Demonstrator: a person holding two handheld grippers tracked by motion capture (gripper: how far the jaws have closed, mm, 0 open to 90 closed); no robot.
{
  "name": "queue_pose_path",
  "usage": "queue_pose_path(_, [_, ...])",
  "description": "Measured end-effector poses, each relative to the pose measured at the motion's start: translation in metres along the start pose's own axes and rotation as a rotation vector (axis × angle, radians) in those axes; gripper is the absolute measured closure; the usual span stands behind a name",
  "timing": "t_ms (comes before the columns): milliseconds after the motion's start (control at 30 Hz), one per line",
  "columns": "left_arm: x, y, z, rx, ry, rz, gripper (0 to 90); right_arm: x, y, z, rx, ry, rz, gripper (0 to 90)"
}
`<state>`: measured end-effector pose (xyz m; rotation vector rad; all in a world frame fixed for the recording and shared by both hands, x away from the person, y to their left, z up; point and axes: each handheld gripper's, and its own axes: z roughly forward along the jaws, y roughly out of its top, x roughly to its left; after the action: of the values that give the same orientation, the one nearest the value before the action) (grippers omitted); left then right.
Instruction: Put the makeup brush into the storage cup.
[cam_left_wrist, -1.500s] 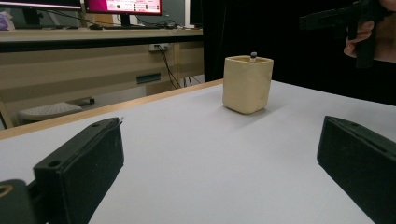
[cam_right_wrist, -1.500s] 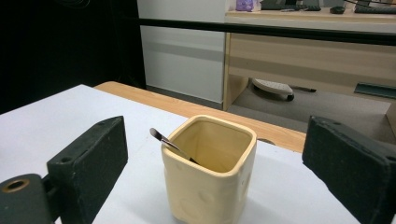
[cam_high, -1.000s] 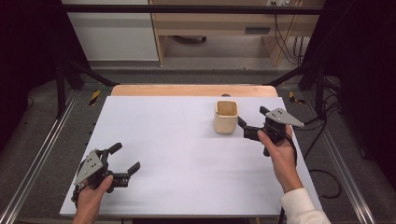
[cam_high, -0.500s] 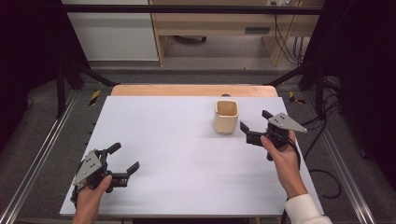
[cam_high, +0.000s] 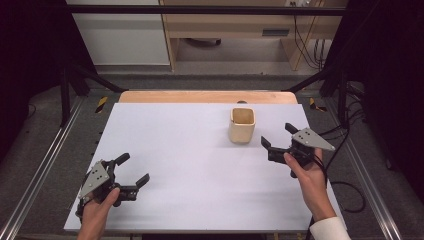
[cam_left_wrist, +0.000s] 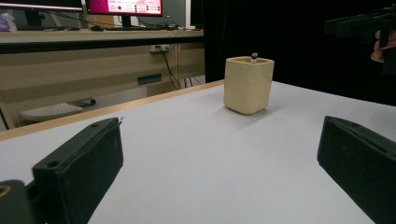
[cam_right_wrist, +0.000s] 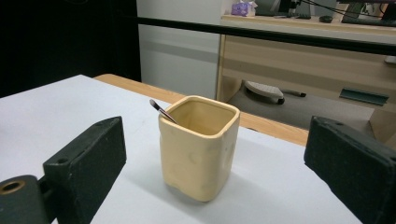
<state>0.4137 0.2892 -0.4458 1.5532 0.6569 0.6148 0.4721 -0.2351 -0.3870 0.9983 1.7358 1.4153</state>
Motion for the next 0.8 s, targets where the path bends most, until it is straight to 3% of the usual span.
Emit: queue_pose_path(800, [-0.001,0.0,0.001,0.0,-0.007,0.004,0.0,0.0,-0.023,-0.023,-0.02,-0.012,-0.03,6.2])
